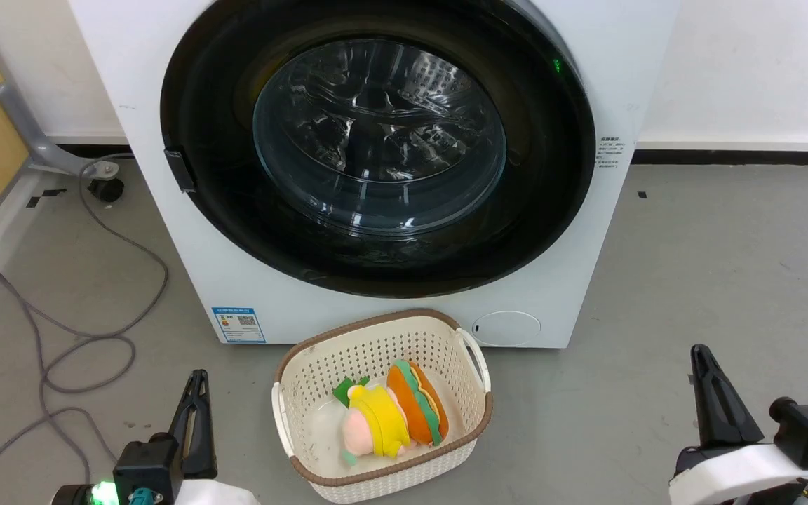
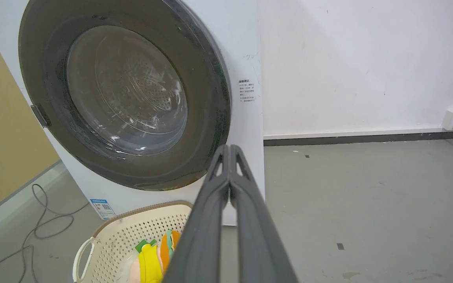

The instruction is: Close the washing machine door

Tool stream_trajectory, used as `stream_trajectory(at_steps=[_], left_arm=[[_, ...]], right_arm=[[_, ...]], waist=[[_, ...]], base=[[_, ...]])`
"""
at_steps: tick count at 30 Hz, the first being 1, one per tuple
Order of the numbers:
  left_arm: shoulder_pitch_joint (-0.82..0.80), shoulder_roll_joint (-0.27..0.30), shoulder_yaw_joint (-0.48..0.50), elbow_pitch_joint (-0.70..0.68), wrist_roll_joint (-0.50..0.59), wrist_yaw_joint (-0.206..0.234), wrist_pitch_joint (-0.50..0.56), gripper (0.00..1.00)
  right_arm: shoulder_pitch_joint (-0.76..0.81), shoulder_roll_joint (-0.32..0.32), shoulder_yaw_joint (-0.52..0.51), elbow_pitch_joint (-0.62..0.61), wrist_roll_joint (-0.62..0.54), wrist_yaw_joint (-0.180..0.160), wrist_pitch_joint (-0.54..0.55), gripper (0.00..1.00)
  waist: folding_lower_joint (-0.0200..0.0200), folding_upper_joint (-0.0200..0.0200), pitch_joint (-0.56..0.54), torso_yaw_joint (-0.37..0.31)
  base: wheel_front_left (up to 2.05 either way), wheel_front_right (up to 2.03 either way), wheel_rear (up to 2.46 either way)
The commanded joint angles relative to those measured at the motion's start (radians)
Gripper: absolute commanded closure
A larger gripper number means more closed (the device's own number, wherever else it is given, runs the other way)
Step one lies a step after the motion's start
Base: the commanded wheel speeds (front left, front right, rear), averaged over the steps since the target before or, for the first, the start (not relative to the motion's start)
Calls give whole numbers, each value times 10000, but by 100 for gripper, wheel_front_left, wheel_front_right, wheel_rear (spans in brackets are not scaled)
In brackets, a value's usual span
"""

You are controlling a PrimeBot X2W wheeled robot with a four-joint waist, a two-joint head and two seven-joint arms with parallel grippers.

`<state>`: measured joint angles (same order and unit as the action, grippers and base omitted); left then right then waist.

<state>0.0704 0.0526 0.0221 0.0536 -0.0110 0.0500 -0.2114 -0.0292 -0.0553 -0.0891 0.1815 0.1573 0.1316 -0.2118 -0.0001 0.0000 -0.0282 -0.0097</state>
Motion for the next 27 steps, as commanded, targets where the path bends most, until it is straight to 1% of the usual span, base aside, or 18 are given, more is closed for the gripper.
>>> stream_trajectory(at_steps=[1,27], left_arm=[[-122,-1,4,-52,18,-25,58,100],[-266,-7,-52,-173,41,-143,568,100]], right_arm=[[56,10,42,-107,-64,-2,52,100],[115,20,253,-531,-439,-4,565,100]], waist=[[1,0,4,1],[1,0,73,25]], base=[[0,0,0],[0,0,0]])
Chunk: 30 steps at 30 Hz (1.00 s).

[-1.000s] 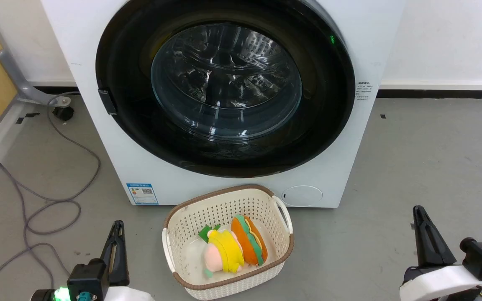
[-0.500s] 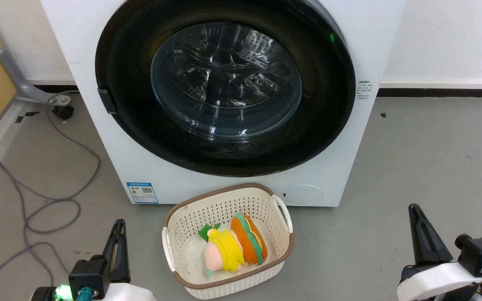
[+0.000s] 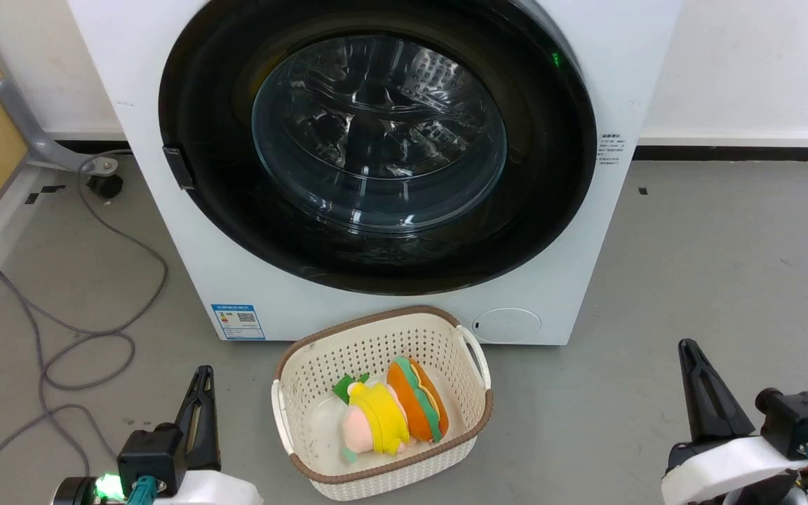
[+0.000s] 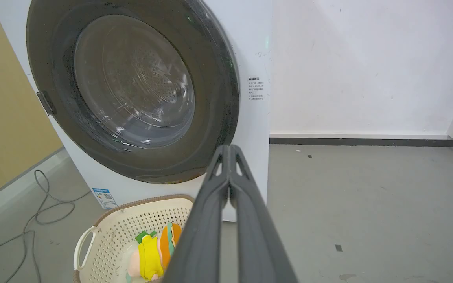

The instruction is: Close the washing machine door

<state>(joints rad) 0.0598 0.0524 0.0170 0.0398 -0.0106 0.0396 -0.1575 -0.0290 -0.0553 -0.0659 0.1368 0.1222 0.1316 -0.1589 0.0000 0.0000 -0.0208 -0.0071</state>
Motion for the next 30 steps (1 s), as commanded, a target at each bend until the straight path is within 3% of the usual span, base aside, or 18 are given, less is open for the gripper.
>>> stream_trajectory(at_steps=[1,30], left_arm=[[-166,-5,-2,-39,38,-44,50,100],[-333,-12,-67,-178,65,-181,642,100]], right_arm=[[115,20,29,-101,-103,-4,57,100],[183,32,273,-593,-538,-6,651,100]], waist=[[0,0,2,1],[0,0,82,28]], base=[[0,0,0],[0,0,0]])
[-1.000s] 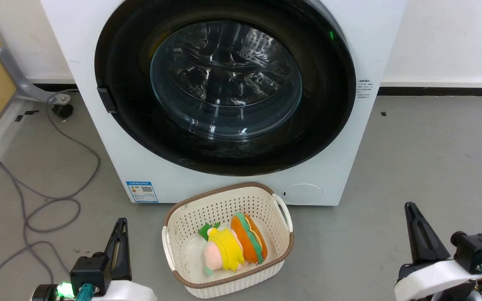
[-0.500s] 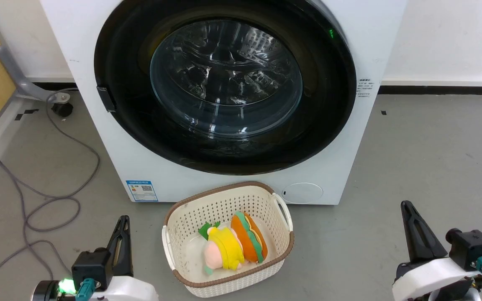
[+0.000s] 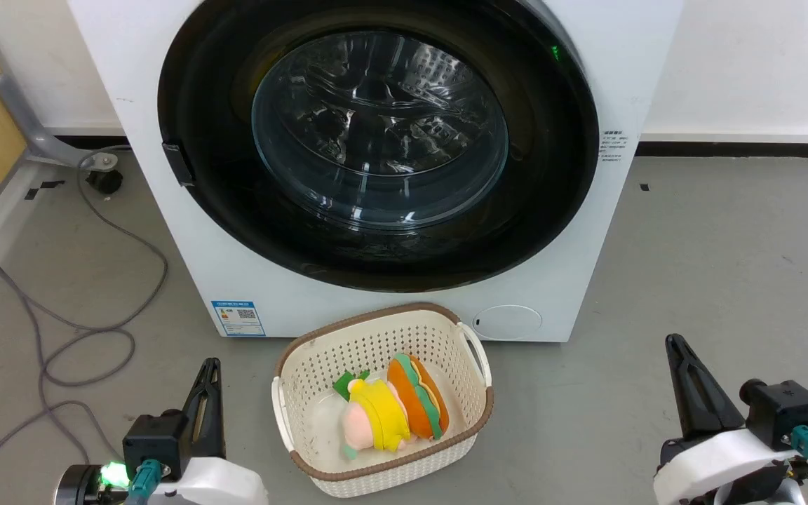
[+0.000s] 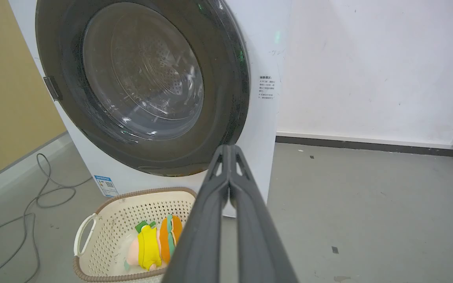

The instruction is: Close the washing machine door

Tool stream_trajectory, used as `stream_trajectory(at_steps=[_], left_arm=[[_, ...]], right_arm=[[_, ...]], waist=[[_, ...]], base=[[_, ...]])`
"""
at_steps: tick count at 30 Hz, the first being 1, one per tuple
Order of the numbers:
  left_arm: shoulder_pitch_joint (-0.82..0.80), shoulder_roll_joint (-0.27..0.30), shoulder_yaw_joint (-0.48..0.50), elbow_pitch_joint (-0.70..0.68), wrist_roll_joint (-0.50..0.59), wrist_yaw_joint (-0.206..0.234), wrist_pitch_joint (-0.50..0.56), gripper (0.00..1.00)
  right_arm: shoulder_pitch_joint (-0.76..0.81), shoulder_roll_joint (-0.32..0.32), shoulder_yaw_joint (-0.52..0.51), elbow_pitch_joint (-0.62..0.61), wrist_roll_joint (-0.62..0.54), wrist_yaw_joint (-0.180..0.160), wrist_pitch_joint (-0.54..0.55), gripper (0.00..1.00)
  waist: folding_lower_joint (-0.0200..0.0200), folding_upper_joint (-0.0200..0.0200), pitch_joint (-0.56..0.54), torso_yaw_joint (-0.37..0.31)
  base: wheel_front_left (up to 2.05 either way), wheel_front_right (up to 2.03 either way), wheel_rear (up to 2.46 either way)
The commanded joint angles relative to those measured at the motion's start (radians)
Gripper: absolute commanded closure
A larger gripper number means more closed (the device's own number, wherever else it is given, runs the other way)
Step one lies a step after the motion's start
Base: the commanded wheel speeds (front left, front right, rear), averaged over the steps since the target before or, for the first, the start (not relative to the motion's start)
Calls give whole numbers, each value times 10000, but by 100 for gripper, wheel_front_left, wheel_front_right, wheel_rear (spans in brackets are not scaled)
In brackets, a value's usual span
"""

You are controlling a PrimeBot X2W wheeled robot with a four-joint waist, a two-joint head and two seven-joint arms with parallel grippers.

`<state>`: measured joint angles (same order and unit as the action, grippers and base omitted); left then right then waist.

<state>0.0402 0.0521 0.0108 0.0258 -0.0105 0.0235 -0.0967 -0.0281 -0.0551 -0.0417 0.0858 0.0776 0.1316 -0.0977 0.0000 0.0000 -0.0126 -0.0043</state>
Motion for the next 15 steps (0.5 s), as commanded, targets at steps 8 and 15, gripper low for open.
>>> stream_trajectory(at_steps=[8,15], left_arm=[[-184,-10,-24,-77,70,-57,198,100],[-225,-11,-40,-111,77,-90,341,100]], right_arm=[[193,34,99,-219,-211,-7,204,100],[210,37,158,-338,-316,-7,348,100]], waist=[[0,0,22,8],[0,0,41,14]], base=[[0,0,0],[0,0,0]])
